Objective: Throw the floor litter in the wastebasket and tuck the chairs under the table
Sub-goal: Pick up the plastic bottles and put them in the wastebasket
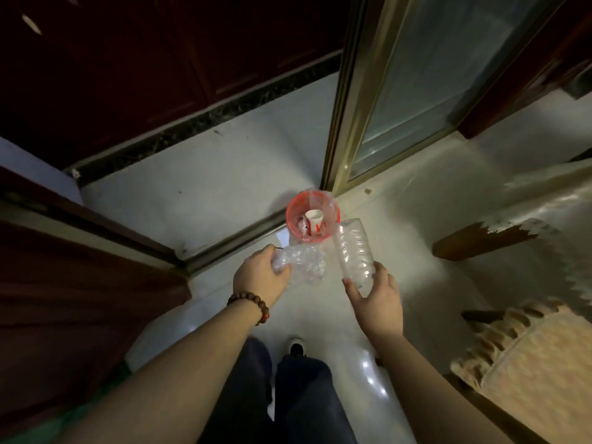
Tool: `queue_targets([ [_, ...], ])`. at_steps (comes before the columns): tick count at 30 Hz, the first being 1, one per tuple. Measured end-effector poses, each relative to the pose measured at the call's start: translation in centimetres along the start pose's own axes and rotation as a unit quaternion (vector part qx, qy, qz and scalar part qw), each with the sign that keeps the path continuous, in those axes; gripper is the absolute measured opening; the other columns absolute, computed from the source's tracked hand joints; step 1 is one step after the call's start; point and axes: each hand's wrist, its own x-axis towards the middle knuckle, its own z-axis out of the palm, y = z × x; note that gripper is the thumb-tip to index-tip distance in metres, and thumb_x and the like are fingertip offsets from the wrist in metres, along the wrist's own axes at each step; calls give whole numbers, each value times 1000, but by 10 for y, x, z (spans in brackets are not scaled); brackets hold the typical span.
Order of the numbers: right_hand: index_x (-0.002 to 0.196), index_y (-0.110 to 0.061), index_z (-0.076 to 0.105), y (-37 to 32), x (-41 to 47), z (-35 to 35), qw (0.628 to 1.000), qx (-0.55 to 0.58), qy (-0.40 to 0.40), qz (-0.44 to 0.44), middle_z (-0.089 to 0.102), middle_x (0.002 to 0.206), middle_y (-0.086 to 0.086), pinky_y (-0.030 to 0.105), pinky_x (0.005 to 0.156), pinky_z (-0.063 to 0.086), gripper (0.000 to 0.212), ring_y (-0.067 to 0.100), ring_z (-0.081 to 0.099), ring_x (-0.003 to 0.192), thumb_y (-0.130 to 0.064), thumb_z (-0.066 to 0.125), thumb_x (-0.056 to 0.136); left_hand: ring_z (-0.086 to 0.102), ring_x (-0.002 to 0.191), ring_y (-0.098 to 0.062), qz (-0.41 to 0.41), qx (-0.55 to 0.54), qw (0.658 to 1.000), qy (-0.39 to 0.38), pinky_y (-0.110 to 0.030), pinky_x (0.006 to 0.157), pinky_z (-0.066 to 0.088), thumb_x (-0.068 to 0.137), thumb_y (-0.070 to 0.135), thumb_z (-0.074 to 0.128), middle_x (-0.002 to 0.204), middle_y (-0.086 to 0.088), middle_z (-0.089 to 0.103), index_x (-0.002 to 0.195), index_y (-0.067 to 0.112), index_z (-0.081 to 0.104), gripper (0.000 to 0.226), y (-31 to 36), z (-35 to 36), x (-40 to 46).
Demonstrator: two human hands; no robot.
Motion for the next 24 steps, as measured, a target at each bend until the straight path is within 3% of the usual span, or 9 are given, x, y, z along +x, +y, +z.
queue_targets([
  [3,133,-14,43,7,35,21,999,8,12,39,54,123,11,36,85,45,62,29,53,108,-44,66,83,47,56,-2,-18,-17,999,-48,-19,45,29,80,31,62,61,10,52,70,28,49,17,-11,30,52],
  [8,134,-13,43,26,112,70,992,37,43,116,54,124,12,31,84,41,63,29,53,110,-42,66,84,59,63,-14,-80,-78,989,-98,-28,54,50,80,35,59,68,10,58,73,33,52,11,-35,101,158],
  [14,127,-15,48,58,218,145,980,53,104,163,57,115,8,30,82,38,55,27,54,106,-37,70,82,59,74,-20,-133,-97,979,-118,-29,65,48,79,29,61,81,4,62,90,28,61,11,-75,212,292],
  [18,124,-14,50,80,267,198,978,34,104,179,59,111,5,29,82,37,54,24,55,102,-37,71,80,58,74,-24,-157,-65,979,-113,-28,61,42,81,27,59,81,-3,62,82,22,58,5,-98,280,358],
  [21,126,-15,50,95,292,235,978,25,88,187,60,113,5,29,85,39,58,23,56,105,-40,71,79,54,76,-23,-156,-45,980,-117,-30,64,43,82,28,61,91,-8,64,97,14,63,20,-118,320,393],
  [24,129,-15,48,105,309,263,979,14,69,193,59,117,7,31,88,41,62,24,55,108,-43,71,78,60,96,-24,-182,-85,966,-164,-30,71,48,73,43,73,110,-4,62,118,18,54,55,-132,343,410],
])
